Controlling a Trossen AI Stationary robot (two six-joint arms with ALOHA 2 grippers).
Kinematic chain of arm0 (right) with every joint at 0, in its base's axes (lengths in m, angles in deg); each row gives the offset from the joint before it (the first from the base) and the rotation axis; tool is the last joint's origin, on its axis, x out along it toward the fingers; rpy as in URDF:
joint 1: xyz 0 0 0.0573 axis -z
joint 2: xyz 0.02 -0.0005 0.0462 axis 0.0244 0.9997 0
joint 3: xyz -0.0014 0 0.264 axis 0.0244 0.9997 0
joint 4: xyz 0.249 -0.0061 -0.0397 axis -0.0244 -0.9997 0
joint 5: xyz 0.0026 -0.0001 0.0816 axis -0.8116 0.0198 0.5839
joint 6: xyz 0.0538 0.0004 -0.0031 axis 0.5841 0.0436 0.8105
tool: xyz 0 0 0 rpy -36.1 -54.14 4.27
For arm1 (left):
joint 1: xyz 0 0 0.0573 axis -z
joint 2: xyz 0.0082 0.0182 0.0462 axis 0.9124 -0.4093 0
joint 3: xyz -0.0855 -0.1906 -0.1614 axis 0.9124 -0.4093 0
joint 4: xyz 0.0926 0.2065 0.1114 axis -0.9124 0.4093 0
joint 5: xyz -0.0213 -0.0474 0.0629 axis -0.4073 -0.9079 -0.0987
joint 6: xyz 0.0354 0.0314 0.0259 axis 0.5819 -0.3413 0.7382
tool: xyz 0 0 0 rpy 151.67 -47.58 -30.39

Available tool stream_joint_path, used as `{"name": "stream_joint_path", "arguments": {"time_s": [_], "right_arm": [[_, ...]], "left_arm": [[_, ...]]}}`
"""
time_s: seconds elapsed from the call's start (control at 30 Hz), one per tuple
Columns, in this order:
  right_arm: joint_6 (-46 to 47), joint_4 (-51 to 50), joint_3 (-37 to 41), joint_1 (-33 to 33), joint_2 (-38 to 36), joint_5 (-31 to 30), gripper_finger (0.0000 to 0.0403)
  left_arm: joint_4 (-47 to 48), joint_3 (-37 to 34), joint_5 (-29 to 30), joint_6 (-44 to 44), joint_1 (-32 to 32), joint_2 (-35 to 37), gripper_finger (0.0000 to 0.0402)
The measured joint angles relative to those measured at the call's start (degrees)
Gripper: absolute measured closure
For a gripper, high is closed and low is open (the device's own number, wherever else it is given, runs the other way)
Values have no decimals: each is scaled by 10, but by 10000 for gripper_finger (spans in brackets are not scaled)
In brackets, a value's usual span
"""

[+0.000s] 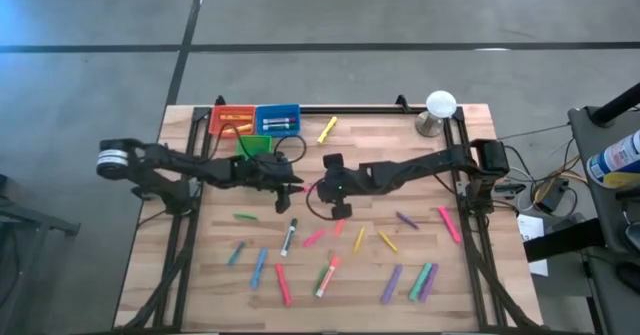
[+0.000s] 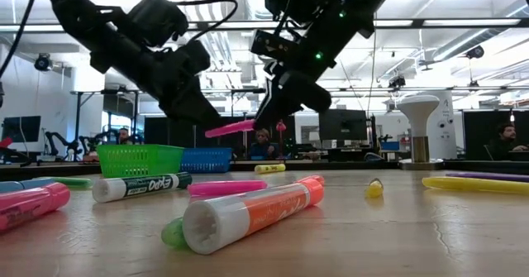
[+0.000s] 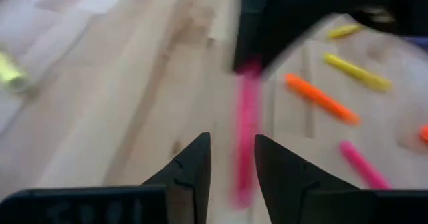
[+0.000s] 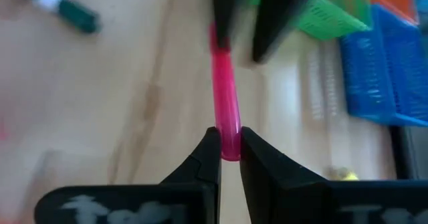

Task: Pick & Place Markers
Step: Put the pink pen into the green bin

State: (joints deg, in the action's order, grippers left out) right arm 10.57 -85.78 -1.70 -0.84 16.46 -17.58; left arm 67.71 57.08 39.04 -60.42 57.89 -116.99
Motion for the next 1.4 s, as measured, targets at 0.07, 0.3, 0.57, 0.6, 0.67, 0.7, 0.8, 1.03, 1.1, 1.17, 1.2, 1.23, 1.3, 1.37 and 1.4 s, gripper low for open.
{"name": "stream_joint_path", "arguments": {"time_s": [0.07,0.3,0.57,0.6,0.67,0.7,0.8,1.03,1.1,1.17,1.2,1.23,1.3,1.37,1.4], "right_arm": [[1,9,-2,1,0,-1,374],[9,8,-3,1,-1,4,374],[7,9,-8,-6,-1,10,367],[8,9,-8,-6,-1,10,363],[12,9,-8,-6,-1,10,350],[13,10,-8,-6,-1,8,342],[17,8,-8,-7,-2,1,318],[70,-64,-8,-9,-31,-60,285],[81,-89,-6,-8,-42,-68,286],[90,-105,-1,-8,-54,-69,294],[93,-109,4,-8,-59,-69,300],[94,-111,10,-8,-64,-69,307],[96,-109,21,-9,-74,-68,322],[102,-109,30,-9,-84,-67,339],[104,-109,33,-8,-86,-68,346]], "left_arm": [[2,4,-6,7,2,-6,291],[19,17,-15,13,2,-18,291],[29,17,-10,24,2,-21,327],[30,17,-8,24,2,-20,341],[44,23,-2,22,2,-16,372],[55,28,6,20,3,-13,380],[109,46,39,15,2,1,380],[323,95,226,-49,-32,65,380],[380,97,255,-67,-55,87,380],[420,97,274,-82,-83,109,380],[434,95,278,-84,-97,119,380],[451,94,279,-85,-112,127,380],[486,91,276,-88,-141,132,380],[501,89,270,-91,-161,127,379],[500,88,262,-91,-170,122,378]]}}
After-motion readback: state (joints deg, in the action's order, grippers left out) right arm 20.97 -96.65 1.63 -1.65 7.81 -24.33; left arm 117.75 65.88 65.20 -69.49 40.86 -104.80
